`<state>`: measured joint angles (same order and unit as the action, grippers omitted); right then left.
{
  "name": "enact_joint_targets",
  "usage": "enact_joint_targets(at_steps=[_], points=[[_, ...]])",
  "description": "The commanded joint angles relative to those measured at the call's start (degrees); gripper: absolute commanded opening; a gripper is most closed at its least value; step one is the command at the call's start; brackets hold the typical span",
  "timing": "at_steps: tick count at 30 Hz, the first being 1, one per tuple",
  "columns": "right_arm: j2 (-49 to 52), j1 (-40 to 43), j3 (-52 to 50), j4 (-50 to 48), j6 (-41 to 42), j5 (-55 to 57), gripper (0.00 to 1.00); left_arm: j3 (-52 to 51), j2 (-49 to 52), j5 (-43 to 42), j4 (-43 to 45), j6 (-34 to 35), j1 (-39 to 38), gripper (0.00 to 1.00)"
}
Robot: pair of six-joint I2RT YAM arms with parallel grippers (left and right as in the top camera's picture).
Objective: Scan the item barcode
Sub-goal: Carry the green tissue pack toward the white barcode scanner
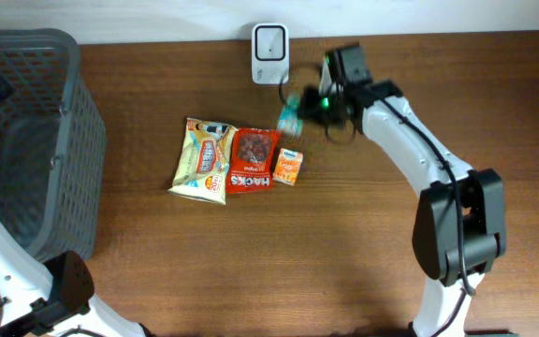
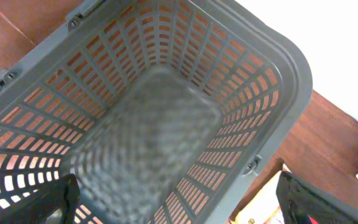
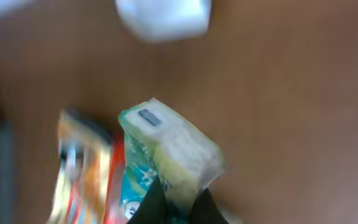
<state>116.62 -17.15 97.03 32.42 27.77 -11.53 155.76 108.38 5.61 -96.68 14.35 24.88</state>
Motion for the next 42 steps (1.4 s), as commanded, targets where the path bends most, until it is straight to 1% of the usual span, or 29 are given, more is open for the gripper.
enact_joint_targets(at_steps=[1, 4, 6, 8, 10, 11, 14, 15, 18, 19, 25, 27, 32, 33, 37, 39, 40, 42], points=[[0.0, -3.4, 3.5, -11.0, -14.6, 28.0, 0.04, 0.6, -0.8, 0.3, 0.0, 0.1, 0.2, 0.99], [2.4, -5.0, 3.5, -23.6, -24.9, 31.7, 0.04, 0.6, -0.8, 0.4, 0.0, 0.1, 0.2, 0.99], [4.8, -5.4, 3.5, -29.9, -28.4, 31.6, 0.04, 0.6, -0.8, 0.3, 0.0, 0.1, 0.2, 0.99], [8.4, -5.7, 3.5, -37.6, -37.9, 31.7, 0.04, 0.6, -0.8, 0.3, 0.0, 0.1, 0.2, 0.99], [10.9, -5.7, 3.5, -42.0, -44.2, 31.6, 0.04, 0.6, -0.8, 0.4, 0.0, 0.1, 0.2, 0.99], [12.8, -5.7, 3.5, -45.0, -49.6, 31.5, 0.04, 0.6, -0.8, 0.4, 0.0, 0.1, 0.2, 0.99], [15.2, -5.7, 3.5, -50.4, -58.8, 31.0, 0.04, 0.6, -0.8, 0.4, 0.0, 0.1, 0.2, 0.99], [15.5, -5.7, 3.5, -51.3, -61.7, 30.1, 0.04, 0.6, -0.8, 0.3, 0.0, 0.1, 0.2, 0.99], [15.6, -5.7, 3.5, -54.4, -74.3, 26.4, 0.04, 0.6, -0.8, 0.3, 0.0, 0.1, 0.2, 0.99], [15.6, -5.7, 3.5, -54.4, -76.5, 24.9, 0.04, 0.6, -0.8, 0.3, 0.0, 0.1, 0.2, 0.99], [17.1, -8.0, 3.5, -54.0, -77.1, 21.8, 0.04, 0.6, -0.8, 0.3, 0.0, 0.1, 0.2, 0.99], [18.6, -7.9, 3.5, -54.4, -78.5, 22.5, 0.04, 0.6, -0.8, 0.4, 0.0, 0.1, 0.2, 0.99], [19.5, -7.5, 3.5, -54.5, -78.5, 22.8, 0.04, 0.6, -0.8, 0.3, 0.0, 0.1, 0.2, 0.99], [19.5, -7.5, 3.5, -56.2, -78.3, 24.4, 0.04, 0.6, -0.8, 0.4, 0.0, 0.1, 0.2, 0.99], [19.1, -7.6, 3.5, -65.6, -78.0, 38.1, 0.04, 0.6, -0.8, 0.3, 0.0, 0.1, 0.2, 0.99], [18.3, -7.0, 3.5, -72.4, -71.9, 48.7, 0.04, 0.6, -0.8, 0.4, 0.0, 0.1, 0.2, 0.99], [17.5, -6.4, 3.5, -73.4, -68.7, 52.3, 0.04, 0.6, -0.8, 0.4, 0.0, 0.1, 0.2, 0.99], [15.7, -4.7, 3.5, -72.0, -63.4, 56.8, 0.04, 0.6, -0.8, 0.4, 0.0, 0.1, 0.2, 0.99]])
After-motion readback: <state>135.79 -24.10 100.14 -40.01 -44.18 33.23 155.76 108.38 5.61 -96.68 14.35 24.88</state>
